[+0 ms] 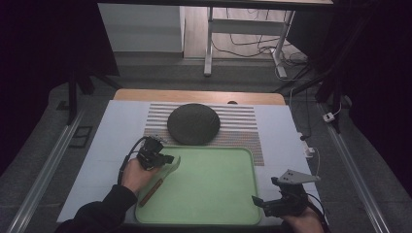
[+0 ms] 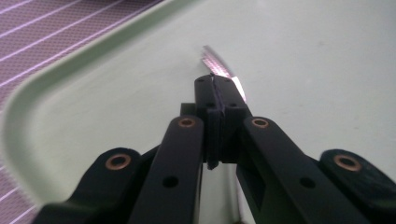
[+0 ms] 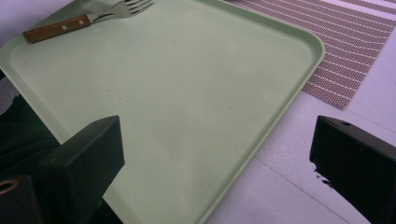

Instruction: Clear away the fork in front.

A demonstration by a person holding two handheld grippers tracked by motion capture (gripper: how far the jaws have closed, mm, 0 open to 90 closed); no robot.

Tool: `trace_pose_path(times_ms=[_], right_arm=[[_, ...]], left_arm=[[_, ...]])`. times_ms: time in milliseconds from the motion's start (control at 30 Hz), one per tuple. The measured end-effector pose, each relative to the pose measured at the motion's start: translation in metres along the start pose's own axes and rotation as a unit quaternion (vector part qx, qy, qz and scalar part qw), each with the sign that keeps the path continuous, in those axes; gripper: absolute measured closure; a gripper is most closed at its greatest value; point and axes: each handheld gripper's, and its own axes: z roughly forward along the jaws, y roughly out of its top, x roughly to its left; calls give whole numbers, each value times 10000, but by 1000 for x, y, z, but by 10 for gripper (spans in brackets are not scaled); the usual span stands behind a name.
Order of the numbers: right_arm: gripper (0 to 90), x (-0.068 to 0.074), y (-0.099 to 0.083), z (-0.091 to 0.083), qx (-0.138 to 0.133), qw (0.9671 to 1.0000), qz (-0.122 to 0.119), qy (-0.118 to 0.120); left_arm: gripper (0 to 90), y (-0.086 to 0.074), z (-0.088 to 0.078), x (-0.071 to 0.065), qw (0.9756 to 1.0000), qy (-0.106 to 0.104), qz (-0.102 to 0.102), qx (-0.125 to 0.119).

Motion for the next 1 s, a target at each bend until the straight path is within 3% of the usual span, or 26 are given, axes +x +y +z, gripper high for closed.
trace_pose_path(times_ms=[67, 167, 300, 433, 533, 633, 700, 800, 1000], right_arm=[[31, 0, 0, 0, -1, 10000, -6, 10], [31, 0, 0, 0, 6, 10000, -6, 8], [32, 0, 0, 0, 19, 10000, -17, 8], [31, 0, 0, 0, 14, 10000, 6, 35], [32, 0, 0, 1, 19, 10000, 9, 38], [31, 0, 0, 1, 34, 10000, 11, 26], [31, 0, 0, 1, 30, 10000, 20, 29], [32, 0, 0, 1, 51, 10000, 9, 18], [31, 0, 0, 1, 61, 10000, 13, 19]], left_arm=[[887, 2, 3, -4, 9999, -158, -21, 12], [888, 5, 10, -18, 9995, -283, 154, 57], [888, 7, 16, -26, 9988, -388, 255, 162], [888, 10, 15, -35, 9984, -304, 461, 146], [888, 10, 14, -38, 9976, -469, 500, 112], [887, 9, 23, -45, 9961, -592, 607, 246], [887, 6, 32, -49, 9949, -559, 723, 438], [887, 4, 36, -49, 9943, -488, 809, 488], [887, 2, 31, -32, 9976, -236, 545, 355]])
